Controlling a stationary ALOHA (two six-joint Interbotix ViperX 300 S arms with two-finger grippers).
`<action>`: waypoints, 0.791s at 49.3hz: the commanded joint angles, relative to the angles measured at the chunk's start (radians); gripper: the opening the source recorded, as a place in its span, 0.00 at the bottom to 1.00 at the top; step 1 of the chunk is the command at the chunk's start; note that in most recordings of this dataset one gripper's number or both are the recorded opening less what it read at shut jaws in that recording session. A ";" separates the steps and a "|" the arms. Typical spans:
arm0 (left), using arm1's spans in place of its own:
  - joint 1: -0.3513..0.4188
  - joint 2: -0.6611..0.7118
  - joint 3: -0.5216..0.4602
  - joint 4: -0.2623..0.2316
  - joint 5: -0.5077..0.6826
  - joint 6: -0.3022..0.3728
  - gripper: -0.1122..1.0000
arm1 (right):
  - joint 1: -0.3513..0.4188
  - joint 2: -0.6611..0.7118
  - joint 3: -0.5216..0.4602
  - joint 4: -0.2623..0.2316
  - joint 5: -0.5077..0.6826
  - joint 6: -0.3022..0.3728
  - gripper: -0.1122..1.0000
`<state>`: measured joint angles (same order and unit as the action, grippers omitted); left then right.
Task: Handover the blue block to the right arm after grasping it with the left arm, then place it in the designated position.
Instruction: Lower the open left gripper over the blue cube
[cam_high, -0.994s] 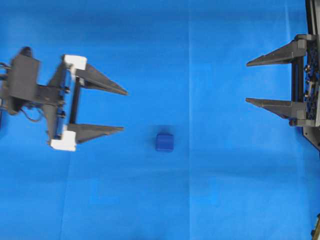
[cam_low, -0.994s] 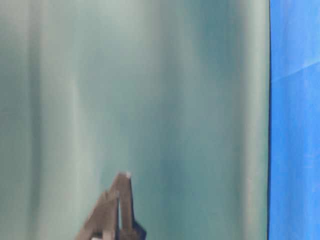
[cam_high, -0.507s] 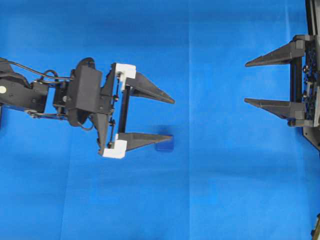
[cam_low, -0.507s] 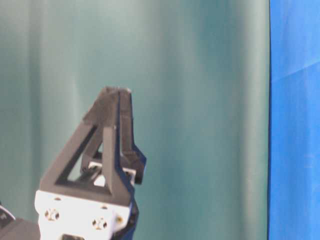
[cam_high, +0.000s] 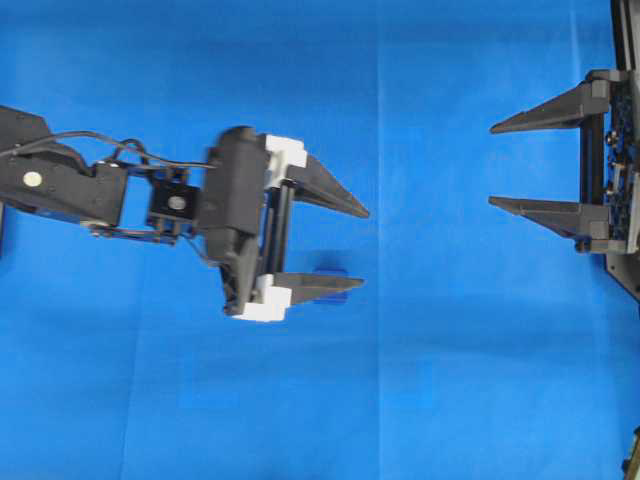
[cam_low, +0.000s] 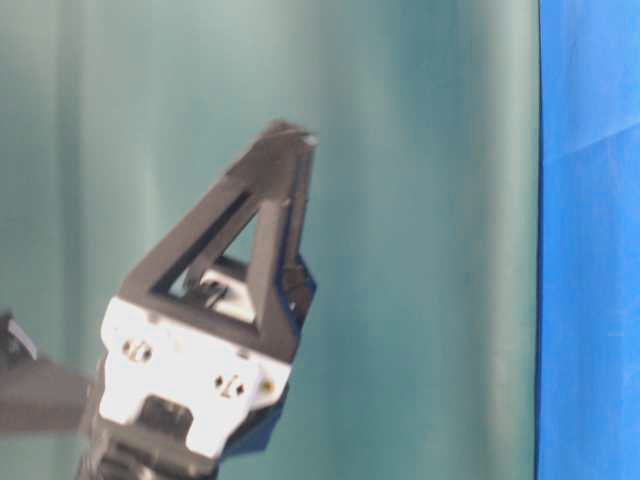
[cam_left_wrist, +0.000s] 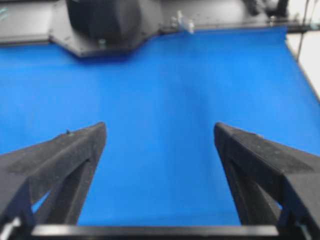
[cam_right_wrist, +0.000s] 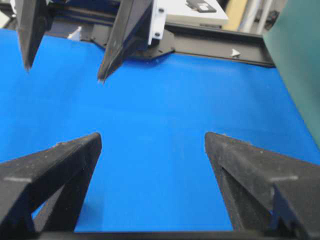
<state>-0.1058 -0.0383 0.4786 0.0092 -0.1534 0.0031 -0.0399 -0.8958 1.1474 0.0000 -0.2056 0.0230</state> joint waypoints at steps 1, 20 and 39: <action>-0.002 0.009 -0.080 0.002 0.127 -0.003 0.92 | -0.003 0.005 -0.028 0.003 -0.011 0.000 0.97; -0.002 0.135 -0.354 0.002 0.724 -0.009 0.92 | -0.002 0.006 -0.028 0.002 -0.008 -0.002 0.97; -0.002 0.184 -0.456 0.009 0.890 -0.008 0.92 | -0.002 0.009 -0.028 0.000 -0.005 -0.002 0.97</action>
<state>-0.1058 0.1657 0.0506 0.0153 0.7348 -0.0061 -0.0399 -0.8928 1.1474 0.0000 -0.2040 0.0215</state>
